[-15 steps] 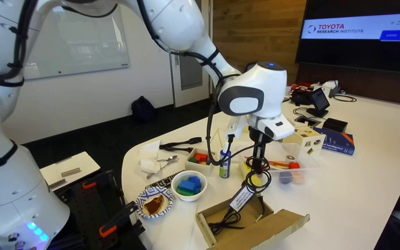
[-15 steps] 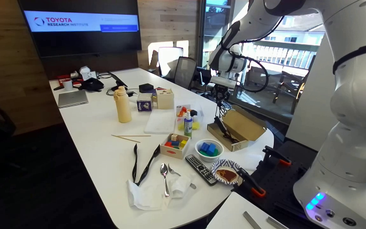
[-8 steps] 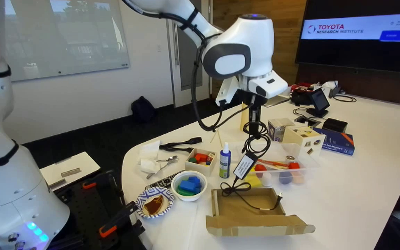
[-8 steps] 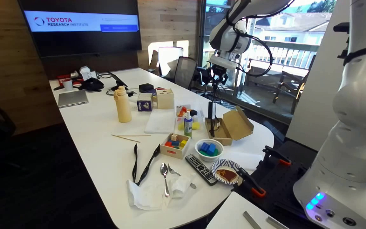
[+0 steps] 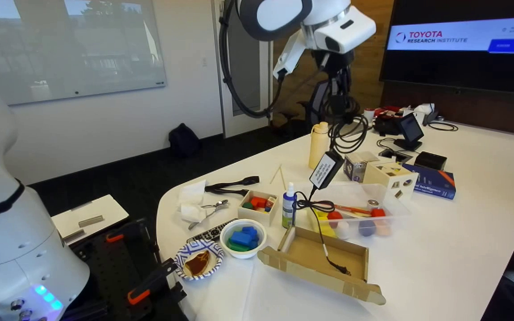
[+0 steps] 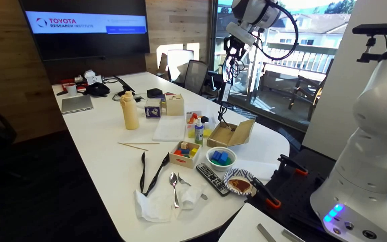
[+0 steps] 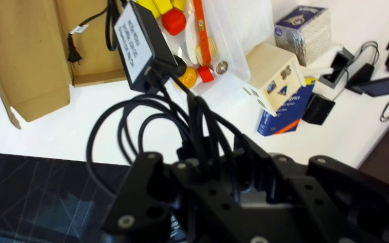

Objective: Shift the cable from the box to the table

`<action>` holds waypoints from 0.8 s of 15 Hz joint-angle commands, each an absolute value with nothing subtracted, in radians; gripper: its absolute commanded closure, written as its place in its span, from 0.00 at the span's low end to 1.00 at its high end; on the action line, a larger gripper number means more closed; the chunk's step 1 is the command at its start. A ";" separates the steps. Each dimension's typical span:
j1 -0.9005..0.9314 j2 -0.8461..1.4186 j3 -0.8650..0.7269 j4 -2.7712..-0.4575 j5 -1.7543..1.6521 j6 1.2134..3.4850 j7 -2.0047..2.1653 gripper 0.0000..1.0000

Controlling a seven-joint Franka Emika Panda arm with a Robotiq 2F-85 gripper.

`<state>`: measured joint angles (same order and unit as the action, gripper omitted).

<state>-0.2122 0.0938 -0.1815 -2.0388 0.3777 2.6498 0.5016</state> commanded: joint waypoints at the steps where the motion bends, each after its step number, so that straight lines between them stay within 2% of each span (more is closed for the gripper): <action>1: -0.206 0.032 -0.199 -2.048 0.401 2.764 0.579 1.00; 7: -0.211 0.053 -0.209 -2.018 0.465 3.074 0.585 1.00; 12: -0.214 0.206 -0.209 -1.911 0.500 3.278 0.583 1.00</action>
<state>-0.2142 0.0978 -0.2089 -2.0142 0.4655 3.2037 0.5727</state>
